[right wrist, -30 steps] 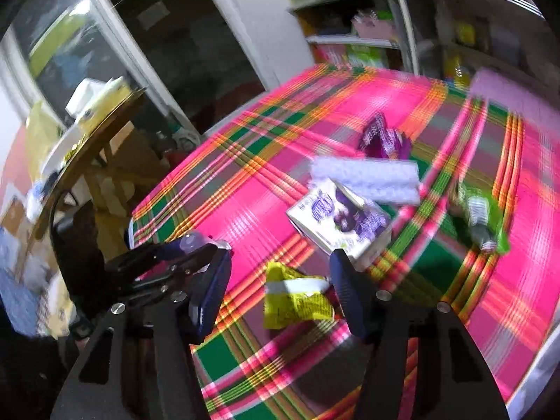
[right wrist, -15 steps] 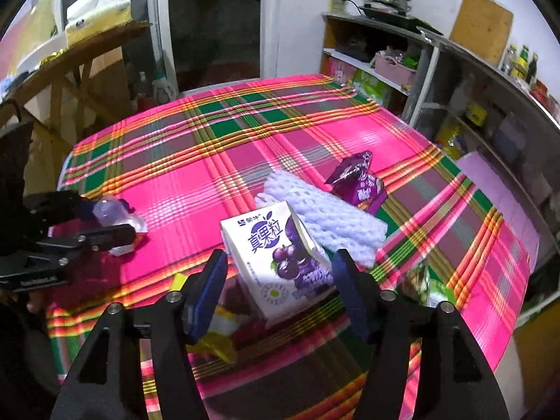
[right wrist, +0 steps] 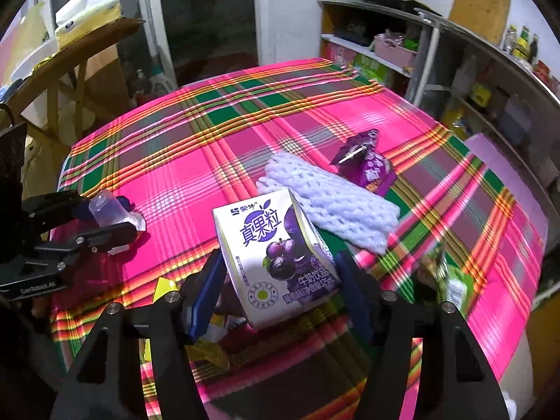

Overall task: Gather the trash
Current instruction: 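Carry the plastic cup and grape milk carton over the bin with both grippers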

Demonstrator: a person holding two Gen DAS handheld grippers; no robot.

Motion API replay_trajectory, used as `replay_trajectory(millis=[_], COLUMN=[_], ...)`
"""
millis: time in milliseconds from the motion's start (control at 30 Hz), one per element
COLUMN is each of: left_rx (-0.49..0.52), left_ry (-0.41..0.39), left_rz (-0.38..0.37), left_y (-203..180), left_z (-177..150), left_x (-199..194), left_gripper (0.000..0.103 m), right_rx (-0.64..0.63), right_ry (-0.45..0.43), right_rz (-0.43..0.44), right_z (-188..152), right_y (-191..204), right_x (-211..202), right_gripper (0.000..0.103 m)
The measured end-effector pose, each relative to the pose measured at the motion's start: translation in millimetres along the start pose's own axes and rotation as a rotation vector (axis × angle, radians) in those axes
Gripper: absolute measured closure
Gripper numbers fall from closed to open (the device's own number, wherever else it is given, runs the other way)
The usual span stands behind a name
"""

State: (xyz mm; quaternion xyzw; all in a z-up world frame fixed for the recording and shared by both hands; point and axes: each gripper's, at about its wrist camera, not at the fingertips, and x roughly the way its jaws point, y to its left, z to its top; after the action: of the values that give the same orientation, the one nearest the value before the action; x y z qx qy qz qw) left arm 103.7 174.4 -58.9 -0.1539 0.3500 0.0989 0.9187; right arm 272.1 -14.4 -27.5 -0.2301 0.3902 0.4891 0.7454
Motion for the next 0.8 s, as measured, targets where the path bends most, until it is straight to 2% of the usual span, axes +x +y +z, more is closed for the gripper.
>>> replay_trajectory(millis=[100,400,800], left_rx=[0.001,0.014,0.108], left_ry=[-0.008,-0.026,-0.055], left_rz=[-0.002,-0.037,-0.131], left_y=[-0.8,-13.8,-70.7], left_z=[-0.5,-4.3,-7.0], left_x=[-0.9,-15.6,-45.4], left_gripper=[0.070,0.070,0.070], right_rx=[0.043,0.152,0.300], right_ry=[-0.038,-0.115,-0.184], right_rz=[-0.024,-0.076,-0.148], right_z=[-6.5,-32.7,-95.3], right_y=[1.8,5.2,15.2], right_x=[-16.3,-66.6,-122.9], right_gripper=[0.040,0.040,0.040])
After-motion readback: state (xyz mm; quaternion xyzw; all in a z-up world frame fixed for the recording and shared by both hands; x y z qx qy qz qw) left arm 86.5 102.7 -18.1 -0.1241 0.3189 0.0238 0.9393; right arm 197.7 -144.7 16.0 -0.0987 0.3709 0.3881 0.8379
